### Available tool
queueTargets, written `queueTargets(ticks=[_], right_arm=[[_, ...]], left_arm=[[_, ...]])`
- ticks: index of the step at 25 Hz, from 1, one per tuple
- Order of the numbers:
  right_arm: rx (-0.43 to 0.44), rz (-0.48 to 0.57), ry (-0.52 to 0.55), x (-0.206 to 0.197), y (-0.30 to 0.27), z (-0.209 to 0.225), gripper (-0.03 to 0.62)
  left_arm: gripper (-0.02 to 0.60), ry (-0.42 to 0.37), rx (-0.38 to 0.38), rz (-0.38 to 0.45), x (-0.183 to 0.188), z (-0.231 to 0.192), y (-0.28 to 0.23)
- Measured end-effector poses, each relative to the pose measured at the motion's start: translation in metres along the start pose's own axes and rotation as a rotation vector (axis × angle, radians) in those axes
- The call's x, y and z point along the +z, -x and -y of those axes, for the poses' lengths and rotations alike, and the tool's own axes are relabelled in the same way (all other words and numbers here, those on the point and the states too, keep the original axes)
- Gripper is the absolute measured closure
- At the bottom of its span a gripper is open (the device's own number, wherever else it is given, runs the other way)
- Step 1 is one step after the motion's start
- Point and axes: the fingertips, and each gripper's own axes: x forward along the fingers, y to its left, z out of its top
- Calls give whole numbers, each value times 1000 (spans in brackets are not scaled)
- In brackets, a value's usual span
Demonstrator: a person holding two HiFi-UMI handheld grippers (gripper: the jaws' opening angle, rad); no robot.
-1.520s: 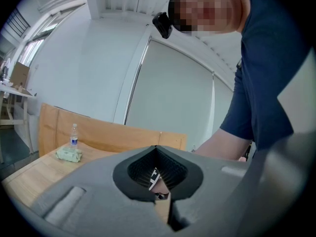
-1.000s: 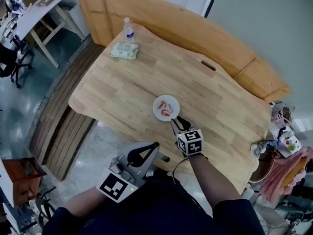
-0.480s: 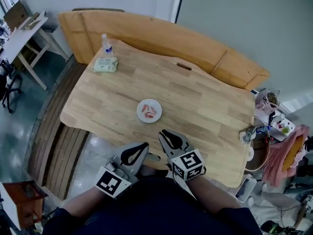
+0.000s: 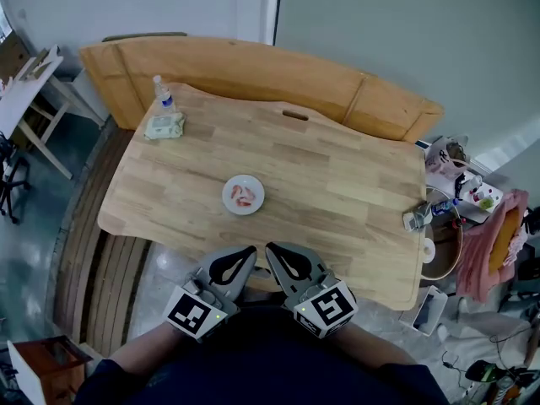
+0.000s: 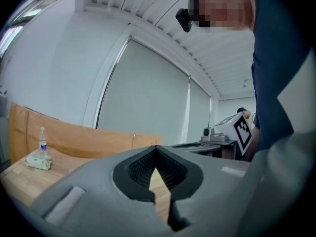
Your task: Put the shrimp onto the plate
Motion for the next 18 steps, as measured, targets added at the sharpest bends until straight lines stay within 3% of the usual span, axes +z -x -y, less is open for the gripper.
queueTargets(ticks=[18], right_arm=[[32, 23, 32, 4, 10, -23, 585]], left_arm=[[577, -9, 4, 9, 0, 9, 13]])
